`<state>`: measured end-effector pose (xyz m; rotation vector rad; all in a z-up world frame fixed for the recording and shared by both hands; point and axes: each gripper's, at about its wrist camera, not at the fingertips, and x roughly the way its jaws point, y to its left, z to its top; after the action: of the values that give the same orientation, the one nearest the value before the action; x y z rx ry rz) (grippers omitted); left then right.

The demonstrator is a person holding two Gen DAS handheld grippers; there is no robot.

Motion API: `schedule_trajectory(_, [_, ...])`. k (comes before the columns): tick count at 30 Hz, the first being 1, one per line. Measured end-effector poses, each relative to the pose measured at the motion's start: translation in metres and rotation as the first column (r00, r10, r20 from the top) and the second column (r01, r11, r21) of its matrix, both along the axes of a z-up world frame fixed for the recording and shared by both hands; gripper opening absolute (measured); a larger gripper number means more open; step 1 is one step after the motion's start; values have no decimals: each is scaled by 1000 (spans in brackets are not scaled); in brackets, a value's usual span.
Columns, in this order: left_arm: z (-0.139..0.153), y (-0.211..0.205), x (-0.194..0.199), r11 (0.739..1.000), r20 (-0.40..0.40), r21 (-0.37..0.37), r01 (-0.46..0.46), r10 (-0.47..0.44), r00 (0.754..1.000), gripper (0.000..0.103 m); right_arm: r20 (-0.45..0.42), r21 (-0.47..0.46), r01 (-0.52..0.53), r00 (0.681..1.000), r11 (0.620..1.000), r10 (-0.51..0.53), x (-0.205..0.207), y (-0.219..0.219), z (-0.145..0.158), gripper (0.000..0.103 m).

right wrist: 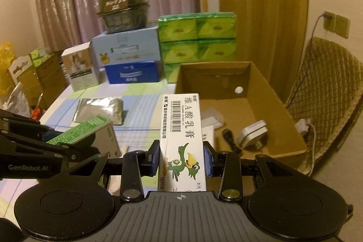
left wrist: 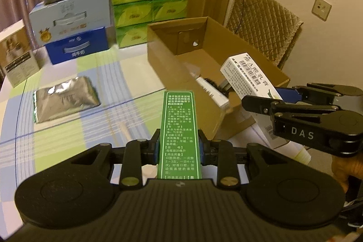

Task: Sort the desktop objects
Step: 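Carry the green box with the left tool while the right carries the ointment box over the cardboard box, then lower both boxes into the cardboard box and open both tools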

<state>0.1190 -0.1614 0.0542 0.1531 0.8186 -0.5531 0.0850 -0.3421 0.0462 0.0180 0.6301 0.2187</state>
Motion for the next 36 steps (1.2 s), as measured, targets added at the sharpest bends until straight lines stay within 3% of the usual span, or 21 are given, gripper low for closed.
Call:
schedule_trajectory(10, [9,-43,23,999,17,-15,51,-51,999,25,21,-31,88,996,996,-87,33,-49,9,35])
schedule_trajectory(17, [10,-80,56,997,14,-48,58,-57,998,25,6,-41,106,994,994,-105,64,-73,0,35])
schedule_trajectory(33, [-32,-142,119,998,-37,-44,40,-41,998,25,-41,-58,134,990,989,-137,108,-101,-29,35])
schedule_trajectory(36, [-31,-143,122,998,-22,-56,19,-20,1000,37,-47,-56,132,990,990,-135,110,-100,-32,35])
